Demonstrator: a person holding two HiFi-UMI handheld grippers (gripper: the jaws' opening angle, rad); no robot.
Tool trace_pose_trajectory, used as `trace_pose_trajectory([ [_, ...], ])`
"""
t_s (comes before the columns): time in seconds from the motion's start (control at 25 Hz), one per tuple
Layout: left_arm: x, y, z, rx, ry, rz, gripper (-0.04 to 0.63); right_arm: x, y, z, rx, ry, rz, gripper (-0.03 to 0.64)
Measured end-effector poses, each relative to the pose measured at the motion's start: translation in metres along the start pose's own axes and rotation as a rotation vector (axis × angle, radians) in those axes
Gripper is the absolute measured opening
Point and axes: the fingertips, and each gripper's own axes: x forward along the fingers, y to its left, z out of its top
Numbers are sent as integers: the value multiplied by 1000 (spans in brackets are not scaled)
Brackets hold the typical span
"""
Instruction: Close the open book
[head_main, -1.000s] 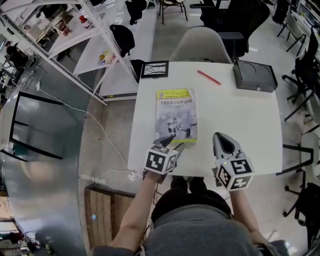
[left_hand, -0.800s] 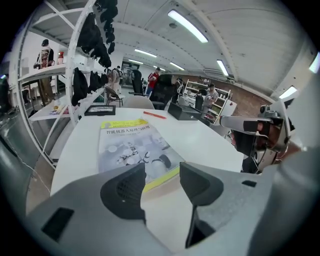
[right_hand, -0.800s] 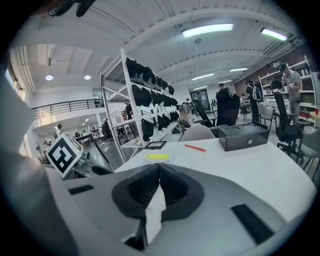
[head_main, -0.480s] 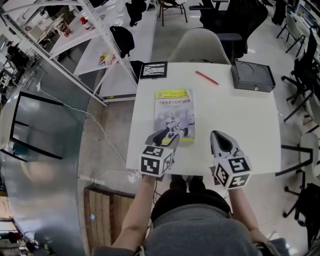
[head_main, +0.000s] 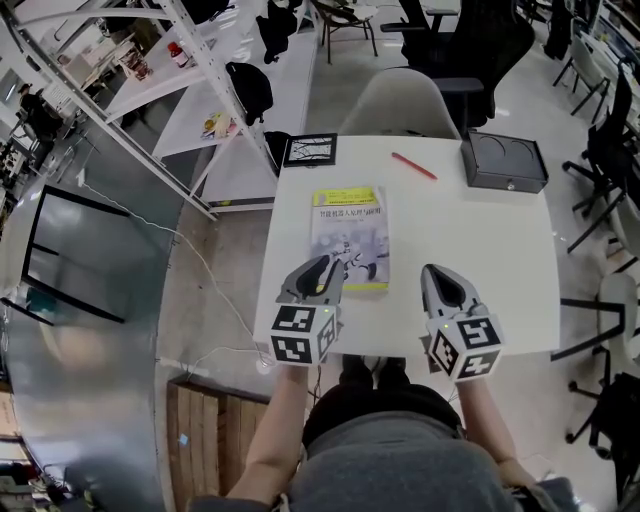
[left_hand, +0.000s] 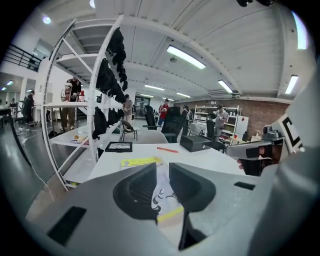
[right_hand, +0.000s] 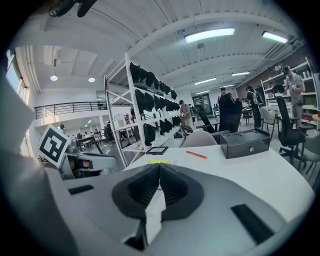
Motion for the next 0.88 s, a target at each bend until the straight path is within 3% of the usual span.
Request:
trace_pose_trajectory([
  [0.32, -14, 10, 15, -20, -118, 48, 39, -1, 4, 6, -26, -15, 13, 3],
  [0.88, -31, 21, 20, -53, -188, 96, 9, -3, 9, 16, -76, -54, 22, 3],
])
